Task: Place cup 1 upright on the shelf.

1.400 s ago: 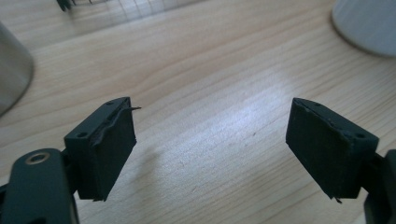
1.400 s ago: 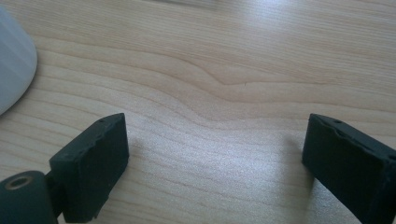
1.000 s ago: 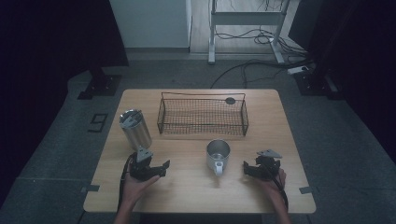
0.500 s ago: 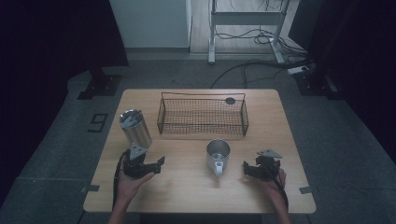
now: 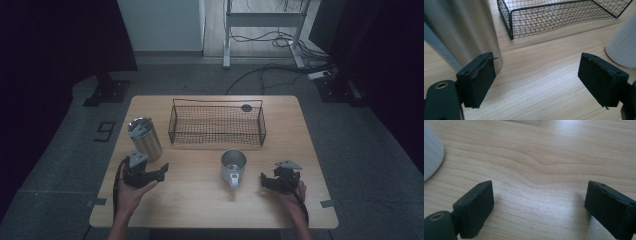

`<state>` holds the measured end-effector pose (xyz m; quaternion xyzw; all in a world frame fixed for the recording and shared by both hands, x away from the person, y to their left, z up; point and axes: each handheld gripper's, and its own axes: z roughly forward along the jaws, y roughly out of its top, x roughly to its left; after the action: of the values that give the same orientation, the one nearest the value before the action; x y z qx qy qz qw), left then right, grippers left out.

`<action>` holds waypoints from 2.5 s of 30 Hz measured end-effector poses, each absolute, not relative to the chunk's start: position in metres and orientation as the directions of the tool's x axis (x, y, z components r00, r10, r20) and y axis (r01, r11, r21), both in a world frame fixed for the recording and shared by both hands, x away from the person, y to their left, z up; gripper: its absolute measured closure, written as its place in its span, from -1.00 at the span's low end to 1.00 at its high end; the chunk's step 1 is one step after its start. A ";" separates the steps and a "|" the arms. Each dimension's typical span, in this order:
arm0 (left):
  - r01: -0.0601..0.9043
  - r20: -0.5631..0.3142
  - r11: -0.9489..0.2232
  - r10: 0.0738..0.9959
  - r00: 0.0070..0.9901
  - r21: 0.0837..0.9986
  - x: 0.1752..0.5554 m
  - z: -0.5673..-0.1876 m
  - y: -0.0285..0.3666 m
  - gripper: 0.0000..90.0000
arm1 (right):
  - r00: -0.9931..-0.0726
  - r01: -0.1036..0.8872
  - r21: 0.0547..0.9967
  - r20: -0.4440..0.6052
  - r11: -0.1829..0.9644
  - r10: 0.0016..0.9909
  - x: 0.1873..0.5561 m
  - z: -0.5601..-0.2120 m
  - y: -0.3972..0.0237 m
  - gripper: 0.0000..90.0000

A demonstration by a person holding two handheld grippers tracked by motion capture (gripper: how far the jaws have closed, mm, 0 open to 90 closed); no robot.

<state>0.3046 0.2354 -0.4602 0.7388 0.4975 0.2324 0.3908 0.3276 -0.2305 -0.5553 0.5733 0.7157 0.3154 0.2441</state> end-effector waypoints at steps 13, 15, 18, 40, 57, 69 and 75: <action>0.559 -0.042 -0.169 0.938 0.345 0.811 0.308 -0.459 0.254 -0.68 | -0.220 0.666 0.732 0.012 0.141 0.975 0.327 -0.555 -0.231 -0.80; 0.559 -0.047 -0.160 0.941 0.336 0.813 0.310 -0.459 0.257 -0.69 | -0.220 0.666 0.732 0.012 0.142 0.975 0.327 -0.555 -0.231 -0.80; 0.559 -0.050 -0.150 0.944 0.326 0.815 0.313 -0.459 0.262 -0.69 | -0.221 0.666 0.732 0.012 0.142 0.975 0.327 -0.555 -0.231 -0.80; 0.571 -0.075 -0.107 0.955 0.287 0.814 0.337 -0.462 0.280 -0.75 | -0.221 0.666 0.732 0.011 0.143 0.975 0.328 -0.555 -0.231 -0.80; 0.566 -0.074 -0.093 0.962 0.265 0.819 0.354 -0.462 0.288 -0.81 | -0.219 0.665 0.733 0.012 0.141 0.976 0.328 -0.555 -0.231 -0.78; 0.571 -0.060 -0.096 0.967 0.249 0.815 0.367 -0.459 0.288 -0.81 | -0.219 0.665 0.733 0.012 0.141 0.976 0.328 -0.555 -0.231 -0.78; 0.567 -0.063 -0.093 0.966 0.251 0.818 0.371 -0.460 0.287 -0.82 | -0.218 0.666 0.733 0.013 0.139 0.976 0.328 -0.555 -0.231 -0.78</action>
<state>0.3711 0.2867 -0.4601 0.6919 0.5539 0.2606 0.3828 0.3279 -0.2312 -0.5551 0.5752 0.7136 0.3157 0.2454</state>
